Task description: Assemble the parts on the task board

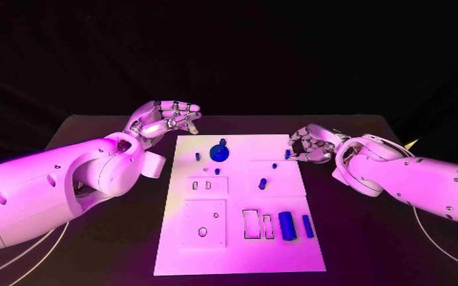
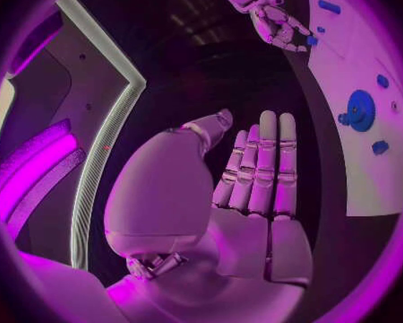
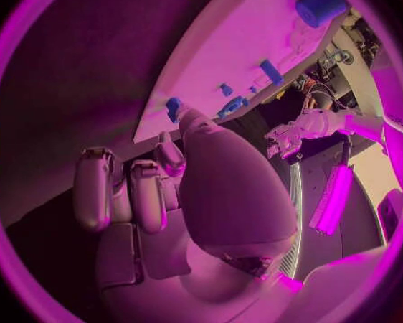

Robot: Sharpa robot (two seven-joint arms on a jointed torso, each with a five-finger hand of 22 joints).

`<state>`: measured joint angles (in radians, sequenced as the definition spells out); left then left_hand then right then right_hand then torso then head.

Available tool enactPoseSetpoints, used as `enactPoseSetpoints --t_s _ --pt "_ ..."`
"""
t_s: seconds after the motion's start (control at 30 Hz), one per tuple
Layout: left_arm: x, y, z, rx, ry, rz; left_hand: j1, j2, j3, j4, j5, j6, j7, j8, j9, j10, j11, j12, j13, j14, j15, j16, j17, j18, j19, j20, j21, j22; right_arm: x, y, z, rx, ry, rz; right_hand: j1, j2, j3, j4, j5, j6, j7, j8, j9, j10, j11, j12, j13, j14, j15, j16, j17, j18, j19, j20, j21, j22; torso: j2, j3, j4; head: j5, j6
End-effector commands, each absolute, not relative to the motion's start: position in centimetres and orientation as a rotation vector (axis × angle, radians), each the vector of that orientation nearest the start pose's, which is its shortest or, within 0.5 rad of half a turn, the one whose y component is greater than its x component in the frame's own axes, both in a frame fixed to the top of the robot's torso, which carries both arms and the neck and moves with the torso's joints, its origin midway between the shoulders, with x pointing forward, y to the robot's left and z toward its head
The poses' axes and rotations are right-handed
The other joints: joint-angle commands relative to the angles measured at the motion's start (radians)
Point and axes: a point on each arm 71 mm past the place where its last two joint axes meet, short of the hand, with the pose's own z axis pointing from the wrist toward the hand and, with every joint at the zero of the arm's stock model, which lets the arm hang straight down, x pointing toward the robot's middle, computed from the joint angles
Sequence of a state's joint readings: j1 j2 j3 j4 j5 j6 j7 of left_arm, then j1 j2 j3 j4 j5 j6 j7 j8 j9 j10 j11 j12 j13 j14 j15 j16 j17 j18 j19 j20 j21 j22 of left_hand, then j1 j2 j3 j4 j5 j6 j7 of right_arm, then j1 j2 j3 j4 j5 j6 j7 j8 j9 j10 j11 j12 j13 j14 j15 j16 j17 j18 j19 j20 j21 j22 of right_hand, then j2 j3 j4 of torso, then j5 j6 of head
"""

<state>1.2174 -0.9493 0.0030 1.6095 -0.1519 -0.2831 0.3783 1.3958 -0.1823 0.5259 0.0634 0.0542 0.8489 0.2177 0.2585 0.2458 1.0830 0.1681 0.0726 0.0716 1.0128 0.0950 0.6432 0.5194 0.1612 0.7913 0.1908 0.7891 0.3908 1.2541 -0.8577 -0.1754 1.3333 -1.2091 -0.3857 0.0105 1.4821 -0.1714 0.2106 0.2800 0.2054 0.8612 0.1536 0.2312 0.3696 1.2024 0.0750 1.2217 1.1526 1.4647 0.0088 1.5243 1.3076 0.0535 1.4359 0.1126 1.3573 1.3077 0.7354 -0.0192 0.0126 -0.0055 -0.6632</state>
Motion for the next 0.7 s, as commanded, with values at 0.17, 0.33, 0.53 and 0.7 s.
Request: enactPoseSetpoints --t_s 0.17,0.33,0.53,0.7 --pt "47.85 23.08 -14.39 -0.915 1.416 -1.568 -0.001 0.009 0.002 -0.001 0.001 -0.005 0.02 -0.004 0.002 -0.009 -0.001 -0.006 0.0 -0.006 0.001 0.007 0.001 0.018 -0.009 0.003 0.008 0.002 50.78 -26.59 -21.31 0.038 1.732 0.614 0.008 -0.002 0.014 0.001 0.006 0.016 -0.002 0.01 0.0 0.012 -0.005 0.008 0.004 0.083 -0.008 0.003 0.174 -0.002 0.005 -0.002 0.006 0.137 -0.001 0.0 -0.0012 0.0 -0.002" --pt "47.85 23.1 -14.4 -0.915 1.417 -1.567 -0.001 0.009 0.002 -0.001 0.001 -0.005 0.02 -0.004 0.002 -0.009 -0.001 -0.006 0.0 -0.006 0.001 0.007 0.001 0.018 -0.009 0.003 0.008 0.002 50.7 -26.38 -21.39 0.029 1.745 0.617 0.008 -0.002 0.017 0.001 0.006 0.018 -0.003 0.011 0.0 0.014 -0.006 0.008 0.005 0.083 -0.009 0.003 0.173 -0.002 0.006 -0.003 0.007 0.137 -0.001 0.0001 0.0001 -0.002 -0.003" --pt "47.86 23.15 -14.41 -0.916 1.417 -1.565 -0.001 0.009 0.002 -0.001 0.001 -0.005 0.02 -0.004 0.002 -0.009 -0.001 -0.006 0.0 -0.006 0.001 0.007 0.001 0.018 -0.009 0.003 0.008 0.002 50.63 -26.24 -21.49 0.022 1.759 0.618 0.008 -0.003 0.017 0.001 0.006 0.019 -0.003 0.011 0.0 0.013 -0.006 0.007 0.003 0.083 -0.009 0.003 0.174 -0.003 0.006 -0.003 0.007 0.138 -0.002 -0.0003 -0.0002 -0.004 -0.002" --pt "47.86 23.15 -14.41 -0.917 1.418 -1.564 -0.001 0.009 0.002 -0.001 0.001 -0.005 0.02 -0.004 0.002 -0.009 -0.001 -0.006 0.0 -0.006 0.001 0.007 0.001 0.018 -0.009 0.003 0.008 0.002 50.6 -26.04 -21.55 0.017 1.766 0.62 0.001 -0.004 0.021 0.004 0.006 0.023 -0.005 0.013 -0.001 0.018 -0.007 0.011 0.007 0.083 -0.01 0.002 0.172 -0.003 0.008 -0.005 0.009 0.14 -0.001 -0.0002 -0.0004 -0.004 0.001"
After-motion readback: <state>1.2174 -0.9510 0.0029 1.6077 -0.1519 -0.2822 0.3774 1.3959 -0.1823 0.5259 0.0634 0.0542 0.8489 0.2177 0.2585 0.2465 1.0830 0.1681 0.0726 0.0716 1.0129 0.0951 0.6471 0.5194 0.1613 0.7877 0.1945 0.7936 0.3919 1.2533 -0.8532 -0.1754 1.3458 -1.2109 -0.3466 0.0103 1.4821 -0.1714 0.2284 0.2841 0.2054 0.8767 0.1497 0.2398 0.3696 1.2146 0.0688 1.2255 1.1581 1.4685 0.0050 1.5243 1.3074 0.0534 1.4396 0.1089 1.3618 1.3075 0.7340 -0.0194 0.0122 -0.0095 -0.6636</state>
